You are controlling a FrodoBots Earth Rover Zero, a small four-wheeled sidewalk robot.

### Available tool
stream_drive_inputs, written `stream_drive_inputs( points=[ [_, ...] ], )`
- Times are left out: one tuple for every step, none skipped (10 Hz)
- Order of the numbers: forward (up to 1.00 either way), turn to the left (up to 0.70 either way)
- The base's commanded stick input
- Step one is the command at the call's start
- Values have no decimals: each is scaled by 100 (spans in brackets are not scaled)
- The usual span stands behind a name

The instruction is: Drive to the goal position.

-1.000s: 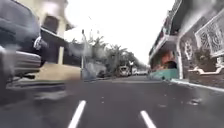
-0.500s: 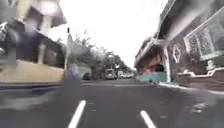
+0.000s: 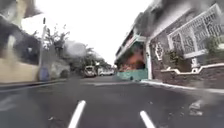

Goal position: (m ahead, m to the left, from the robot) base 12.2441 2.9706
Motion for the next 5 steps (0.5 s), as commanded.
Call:
stream_drive_inputs(
  points=[
    [100, -5],
    [100, 10],
    [100, 12],
    [100, 8],
    [100, 5]
  ],
)
